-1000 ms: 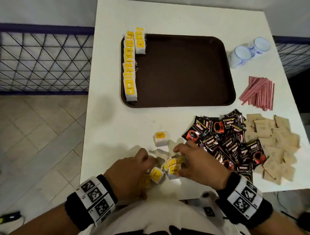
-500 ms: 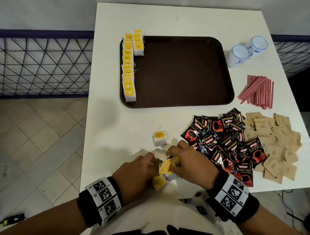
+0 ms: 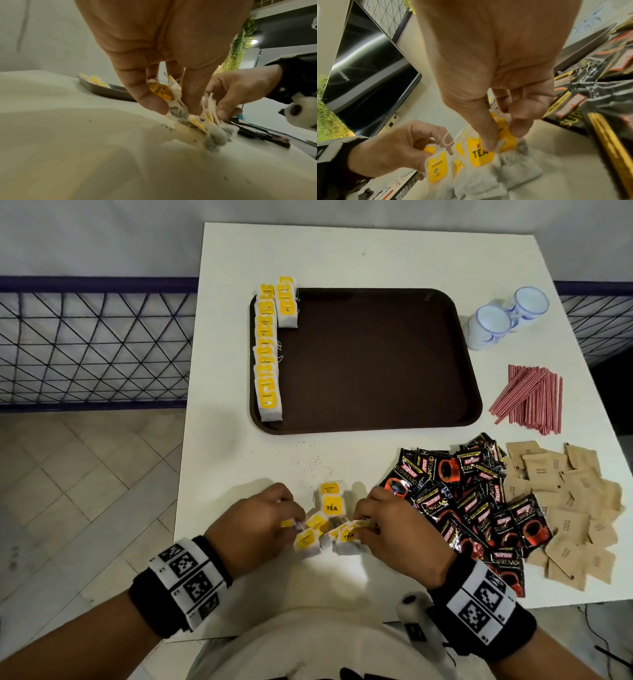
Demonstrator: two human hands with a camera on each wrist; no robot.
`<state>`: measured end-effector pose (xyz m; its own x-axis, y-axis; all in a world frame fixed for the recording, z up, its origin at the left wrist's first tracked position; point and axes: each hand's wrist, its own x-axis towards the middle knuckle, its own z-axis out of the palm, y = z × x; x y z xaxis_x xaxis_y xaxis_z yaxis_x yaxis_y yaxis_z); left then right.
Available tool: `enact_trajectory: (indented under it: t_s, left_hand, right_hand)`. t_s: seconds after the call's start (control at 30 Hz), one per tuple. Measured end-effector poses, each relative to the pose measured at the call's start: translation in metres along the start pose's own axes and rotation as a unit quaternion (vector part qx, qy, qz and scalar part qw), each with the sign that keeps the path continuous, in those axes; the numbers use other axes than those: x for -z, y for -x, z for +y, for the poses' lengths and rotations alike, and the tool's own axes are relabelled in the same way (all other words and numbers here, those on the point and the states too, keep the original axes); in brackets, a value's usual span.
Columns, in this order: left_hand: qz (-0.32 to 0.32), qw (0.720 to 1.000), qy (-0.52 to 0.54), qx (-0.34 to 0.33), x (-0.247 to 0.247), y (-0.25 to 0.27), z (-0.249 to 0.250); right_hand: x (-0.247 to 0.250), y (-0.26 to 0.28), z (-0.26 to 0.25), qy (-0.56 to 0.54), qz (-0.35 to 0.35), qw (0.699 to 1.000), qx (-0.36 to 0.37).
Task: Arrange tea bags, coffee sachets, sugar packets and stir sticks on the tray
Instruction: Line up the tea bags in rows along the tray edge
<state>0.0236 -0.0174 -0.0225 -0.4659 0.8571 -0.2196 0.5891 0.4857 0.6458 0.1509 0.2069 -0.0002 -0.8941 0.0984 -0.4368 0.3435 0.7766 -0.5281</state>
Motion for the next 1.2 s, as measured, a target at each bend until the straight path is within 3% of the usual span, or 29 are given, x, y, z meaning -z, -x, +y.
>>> enact_trajectory:
  t_s: [0.2, 0.33, 0.5, 0.63, 0.77, 0.9, 1.2]
  left_hand:
    - [-0.004, 0.986, 0.14, 0.096, 0.016, -0.022, 0.001]
    - [0.002, 0.945, 0.275, 0.178, 0.021, -0.033, 0.01]
    - [-0.015, 0.898, 0.39, 0.203, 0.026, -0.049, 0.027]
    - [-0.018, 0.82, 0.521, 0.239, 0.033, -0.057, 0.035]
    - [-0.03, 0.731, 0.634, 0.252, 0.039, -0.06, 0.035]
    - [-0.034, 0.725, 0.652, 0.22, 0.037, -0.062, 0.031]
    - [0.053, 0.684, 0.692, 0.224, 0.035, -0.073, 0.016]
  right_hand:
    - [0.016, -0.004, 0.0, -0.049, 0.006, 0.998, 0.027]
    - [0.026, -0.009, -0.002, -0.146, -0.009, 0.989, -0.012]
    - [0.032, -0.022, -0.012, -0.306, -0.014, 0.951, -0.03]
    - [0.037, -0.035, -0.022, -0.381, 0.013, 0.923, -0.045]
    - [0.043, -0.049, -0.031, -0.38, 0.038, 0.923, -0.046]
    - [0.046, -0.062, -0.036, -0.372, 0.065, 0.925, -0.028]
    - [0.059, -0.086, -0.043, -0.477, 0.062, 0.876, -0.034]
